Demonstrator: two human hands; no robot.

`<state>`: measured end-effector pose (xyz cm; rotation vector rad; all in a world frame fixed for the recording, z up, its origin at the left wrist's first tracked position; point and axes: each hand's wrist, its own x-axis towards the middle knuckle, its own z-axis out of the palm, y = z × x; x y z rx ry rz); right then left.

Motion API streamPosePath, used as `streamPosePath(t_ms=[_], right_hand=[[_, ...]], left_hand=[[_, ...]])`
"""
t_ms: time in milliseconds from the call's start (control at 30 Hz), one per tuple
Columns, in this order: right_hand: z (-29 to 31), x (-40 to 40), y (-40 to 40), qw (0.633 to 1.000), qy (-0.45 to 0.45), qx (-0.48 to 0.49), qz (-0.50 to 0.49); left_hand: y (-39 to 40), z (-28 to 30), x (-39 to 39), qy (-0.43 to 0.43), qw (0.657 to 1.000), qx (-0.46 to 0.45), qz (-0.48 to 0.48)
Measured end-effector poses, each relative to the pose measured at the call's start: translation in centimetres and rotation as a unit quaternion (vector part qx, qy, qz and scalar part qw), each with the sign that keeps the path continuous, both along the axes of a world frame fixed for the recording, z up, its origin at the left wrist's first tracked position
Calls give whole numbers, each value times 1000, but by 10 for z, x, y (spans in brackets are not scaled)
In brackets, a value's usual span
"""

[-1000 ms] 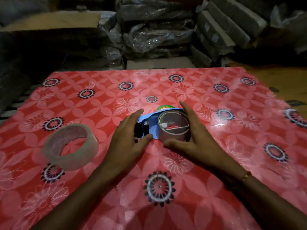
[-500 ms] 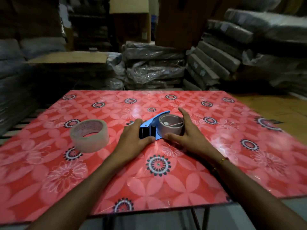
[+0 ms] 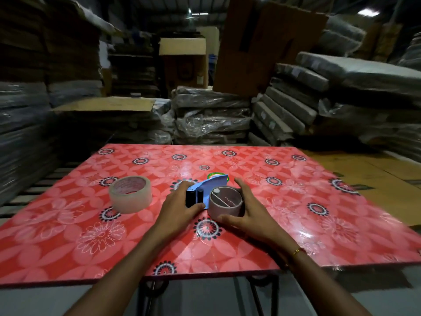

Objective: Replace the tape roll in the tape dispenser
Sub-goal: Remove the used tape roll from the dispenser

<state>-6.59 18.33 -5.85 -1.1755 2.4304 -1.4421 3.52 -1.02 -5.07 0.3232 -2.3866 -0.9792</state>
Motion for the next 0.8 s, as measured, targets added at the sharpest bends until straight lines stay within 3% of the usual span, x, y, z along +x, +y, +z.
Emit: streamPosePath(t_ms=[267,533,800], right_hand=[[1,10,-2,998,43,-55,9],[12,15,-6,973,225,-39,-24],[14,16,-9,984,163,-75,-15]], left_hand=[[1,-2,-1,72,993,-91,-5],[2,-8,-2,83,987,-138,5],[-3,-11,-7,81,991,-106,-14]])
